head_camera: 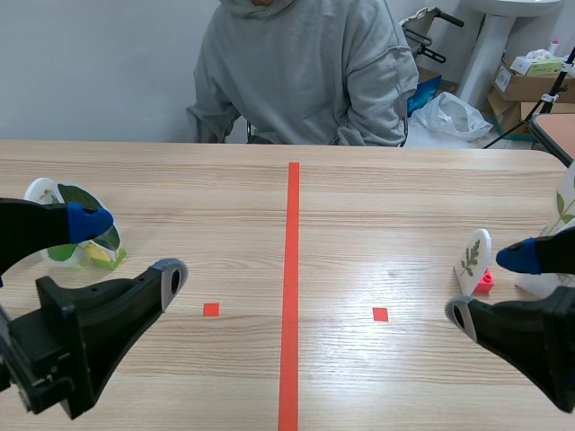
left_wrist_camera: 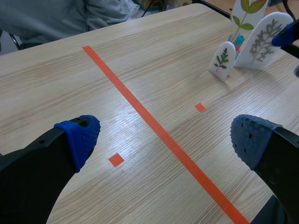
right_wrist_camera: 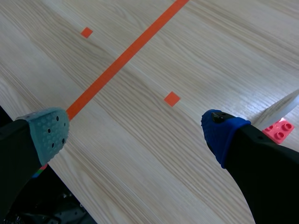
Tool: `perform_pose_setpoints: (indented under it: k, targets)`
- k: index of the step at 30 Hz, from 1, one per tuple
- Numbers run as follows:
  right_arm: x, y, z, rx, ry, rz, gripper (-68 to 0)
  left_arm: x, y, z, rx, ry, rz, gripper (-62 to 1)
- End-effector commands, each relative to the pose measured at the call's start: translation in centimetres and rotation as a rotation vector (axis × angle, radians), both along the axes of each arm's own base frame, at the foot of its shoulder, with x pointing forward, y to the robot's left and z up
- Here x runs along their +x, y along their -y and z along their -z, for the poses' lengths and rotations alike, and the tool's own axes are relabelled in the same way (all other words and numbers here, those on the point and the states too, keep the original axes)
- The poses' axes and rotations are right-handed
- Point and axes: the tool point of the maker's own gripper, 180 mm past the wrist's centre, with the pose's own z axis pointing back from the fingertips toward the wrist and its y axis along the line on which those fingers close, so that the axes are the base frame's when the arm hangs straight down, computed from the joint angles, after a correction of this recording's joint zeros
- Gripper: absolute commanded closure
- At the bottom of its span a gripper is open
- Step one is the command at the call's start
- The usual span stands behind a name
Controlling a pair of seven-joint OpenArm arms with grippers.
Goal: Do the leaf sorting experiment
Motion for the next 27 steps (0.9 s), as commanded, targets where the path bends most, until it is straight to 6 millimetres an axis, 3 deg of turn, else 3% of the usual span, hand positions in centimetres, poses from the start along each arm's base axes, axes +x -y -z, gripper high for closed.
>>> perform_pose_setpoints:
  k: [1, 11, 27]
  targets:
    - [0.1, -0.3, -0.8, 0.006, 0.024, -0.017, -58.0, -0.1, 0.0, -0.2, -0.038, -0.014, -0.009, -60.0]
    - [0.8, 0.5, -0.4, -0.095, 0.061, -0.029, -58.0, -0.1, 0.1, -0.4, -0.07, -0.034, -0.012, -60.0]
    - [1.2, 0.3, -1.2, -0.062, 0.088, -0.029, -57.7, -0.1, 0.1, -0.4, -0.07, -0.033, -0.012, -60.0]
